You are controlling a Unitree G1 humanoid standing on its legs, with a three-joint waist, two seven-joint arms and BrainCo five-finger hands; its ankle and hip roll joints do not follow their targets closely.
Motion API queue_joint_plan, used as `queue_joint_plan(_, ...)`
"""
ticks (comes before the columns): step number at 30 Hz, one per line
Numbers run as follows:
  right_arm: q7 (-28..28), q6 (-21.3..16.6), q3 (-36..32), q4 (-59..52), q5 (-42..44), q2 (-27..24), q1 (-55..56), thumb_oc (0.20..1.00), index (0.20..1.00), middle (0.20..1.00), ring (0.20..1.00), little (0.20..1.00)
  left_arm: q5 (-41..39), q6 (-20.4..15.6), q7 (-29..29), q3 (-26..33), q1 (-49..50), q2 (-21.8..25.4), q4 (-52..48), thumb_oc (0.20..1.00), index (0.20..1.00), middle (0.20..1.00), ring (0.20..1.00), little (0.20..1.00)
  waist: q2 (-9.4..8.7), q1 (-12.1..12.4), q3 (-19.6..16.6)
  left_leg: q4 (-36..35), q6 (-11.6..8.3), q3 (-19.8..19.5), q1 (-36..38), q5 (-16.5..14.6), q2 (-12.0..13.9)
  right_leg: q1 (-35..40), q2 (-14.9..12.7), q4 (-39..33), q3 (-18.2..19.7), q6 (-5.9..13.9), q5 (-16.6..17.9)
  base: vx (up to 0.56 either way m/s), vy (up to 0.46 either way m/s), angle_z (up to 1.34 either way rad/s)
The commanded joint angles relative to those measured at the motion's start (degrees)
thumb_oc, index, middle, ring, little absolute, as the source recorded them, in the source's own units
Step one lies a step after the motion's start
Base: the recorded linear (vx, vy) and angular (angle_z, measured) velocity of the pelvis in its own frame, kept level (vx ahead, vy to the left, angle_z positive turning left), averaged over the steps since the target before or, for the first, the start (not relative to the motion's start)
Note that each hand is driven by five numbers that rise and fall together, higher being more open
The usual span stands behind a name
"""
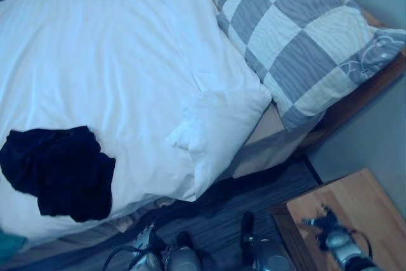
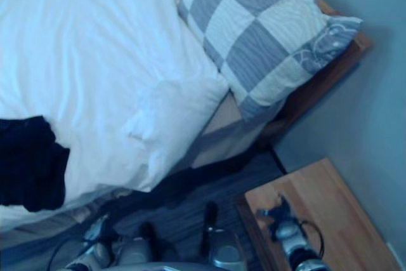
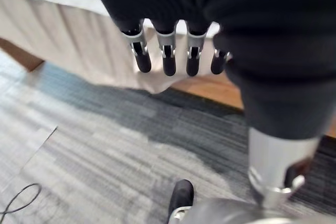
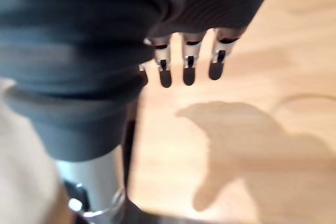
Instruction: Tidy up the quilt and then pick up the clothes from the bed and put them into the laundry hamper.
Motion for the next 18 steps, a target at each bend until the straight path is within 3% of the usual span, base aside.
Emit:
queue_joint_plan(1, -2.82, -1.82, -4.50, -10.23, -2.37, -4.78, 1.22, 1.000, 1.000, 1.000, 1.000, 1.000, 1.85, 0.42, -0.13, 0.06, 0.16, 2.83, -0.52, 1.000, 1.000, 1.000, 1.000, 1.000, 0.81, 0.01, -1.37, -4.03, -0.03, -1.79, 3.33, -2.57, -1.75, 1.34, -7.84, 5.15, 7.43, 9.95, -10.19, -0.02, 0.036, 1.10)
queue_joint_plan(4, -4.13, -2.83, -9.18, -23.52, -8.07, -11.76, -0.25, 1.000, 1.000, 1.000, 1.000, 1.000, 2.87, 0.14, -1.32, 0.53, 2.34, 2.27, -0.69, 1.000, 1.000, 1.000, 1.000, 1.000, 0.92, 1.14, -3.09, -10.30, 0.09, -1.98, 5.60, -0.83, -2.38, 2.49, -9.02, 3.44, 4.36, 10.84, -8.22, -0.01, 0.030, 0.52)
queue_joint_plan(6, -4.26, -2.64, -9.31, -24.95, -9.02, -13.30, -2.14, 1.000, 1.000, 1.000, 1.000, 1.000, 2.87, -0.06, -1.51, 0.51, 2.45, 2.38, -0.82, 1.000, 1.000, 1.000, 1.000, 1.000, 0.81, 1.52, -3.03, -11.12, 0.49, -1.41, 5.35, 0.75, -2.43, 2.11, -9.23, 3.18, 3.63, 10.40, -6.99, -0.05, 0.012, 0.43)
queue_joint_plan(7, -4.38, -2.70, -8.84, -26.20, -9.61, -14.65, -4.38, 1.000, 1.000, 1.000, 1.000, 1.000, 3.00, -0.08, -1.65, 0.21, 2.68, 2.67, -0.80, 1.000, 1.000, 1.000, 1.000, 1.000, 0.76, 2.17, -3.43, -11.97, 0.14, -2.27, 5.98, 0.02, -2.55, 2.46, -9.33, 3.10, 3.90, 10.98, -7.65, -0.09, -0.001, 0.14)
queue_joint_plan(12, -1.25, -3.24, 1.38, -26.86, -7.28, -15.82, -18.90, 1.000, 1.000, 1.000, 1.000, 1.000, 3.97, -0.38, -2.80, -2.87, 1.66, 3.43, -1.08, 1.000, 1.000, 1.000, 1.000, 1.000, 0.03, 5.25, -2.55, -13.97, 0.60, -2.45, 5.41, 2.36, -2.94, 1.84, -10.20, 2.91, 2.47, 10.76, -5.91, -0.04, -0.003, 0.15)
queue_joint_plan(18, 0.65, -2.43, 18.12, -11.94, -7.35, -10.33, -43.87, 1.000, 1.000, 1.000, 1.000, 1.000, 3.23, -1.66, -2.43, -7.59, -2.55, 4.89, -2.16, 1.000, 1.000, 1.000, 1.000, 1.000, 0.78, 8.55, -0.26, -15.95, -0.18, -4.37, 1.73, 5.25, -2.73, -1.00, -10.16, 1.86, 1.45, 10.85, -4.54, -0.09, -0.002, 0.18)
